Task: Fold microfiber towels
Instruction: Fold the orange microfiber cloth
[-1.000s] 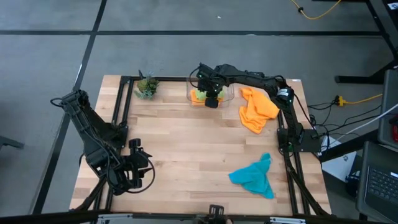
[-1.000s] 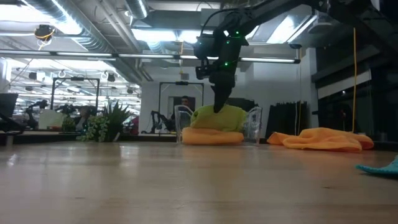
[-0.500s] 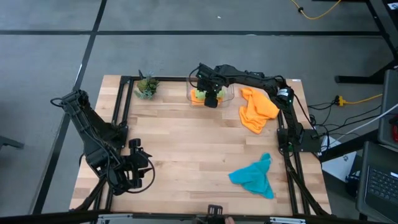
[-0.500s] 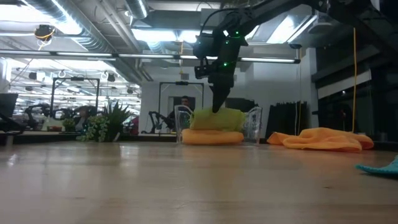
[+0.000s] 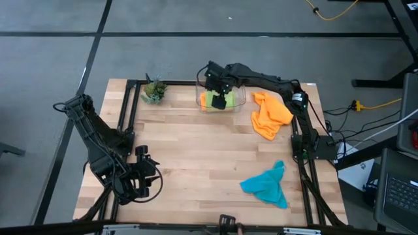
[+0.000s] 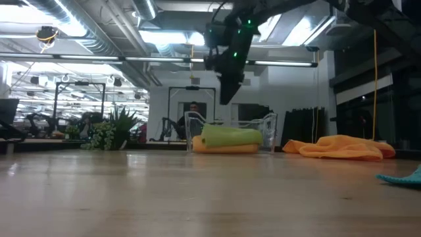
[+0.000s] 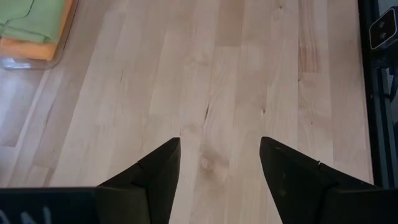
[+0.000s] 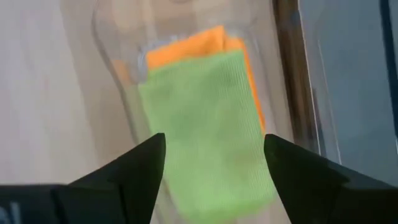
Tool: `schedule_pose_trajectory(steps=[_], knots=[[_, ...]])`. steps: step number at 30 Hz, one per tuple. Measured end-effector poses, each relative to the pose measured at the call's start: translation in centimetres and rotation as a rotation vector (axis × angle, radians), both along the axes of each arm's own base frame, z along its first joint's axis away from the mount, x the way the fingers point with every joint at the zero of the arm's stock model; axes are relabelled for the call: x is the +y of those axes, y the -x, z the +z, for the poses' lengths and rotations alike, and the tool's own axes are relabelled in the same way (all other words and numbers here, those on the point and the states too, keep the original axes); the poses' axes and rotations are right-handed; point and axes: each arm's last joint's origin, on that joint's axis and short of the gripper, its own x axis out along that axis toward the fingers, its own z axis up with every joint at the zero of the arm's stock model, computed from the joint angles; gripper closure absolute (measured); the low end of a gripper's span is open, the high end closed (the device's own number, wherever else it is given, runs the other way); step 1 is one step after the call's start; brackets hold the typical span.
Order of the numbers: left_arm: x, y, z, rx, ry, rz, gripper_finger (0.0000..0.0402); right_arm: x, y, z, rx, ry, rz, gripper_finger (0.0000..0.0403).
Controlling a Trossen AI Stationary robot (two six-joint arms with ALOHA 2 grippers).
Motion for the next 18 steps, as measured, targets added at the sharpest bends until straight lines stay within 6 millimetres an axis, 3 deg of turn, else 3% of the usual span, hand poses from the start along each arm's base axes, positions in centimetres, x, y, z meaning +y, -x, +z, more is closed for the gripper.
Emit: schedule_pose_trajectory(steps=[6, 10, 14, 18], knots=[[0.0, 0.0, 0.0, 0.0, 0.0, 0.0, 0.0188, 0.8, 1.8, 4.2, 0.083, -0.069, -0.084, 0.0141], [0.0, 0.0, 0.0, -0.001, 0.0, 0.0, 0.0188, 1.1, 2.3, 5.7, 0.062, -0.082, -0.142, 0.0145], [0.0, 0.0, 0.0, -0.001, 0.001, 0.0, 0.0188, 0.5, 1.3, 5.3, -0.035, -0.061, -0.184, 0.0145], [0.0, 0.0, 0.0, -0.018, -0.012, 0.006, 0.0188, -0.6, 0.3, 2.2, -0.113, -0.104, -0.373, 0.0145]])
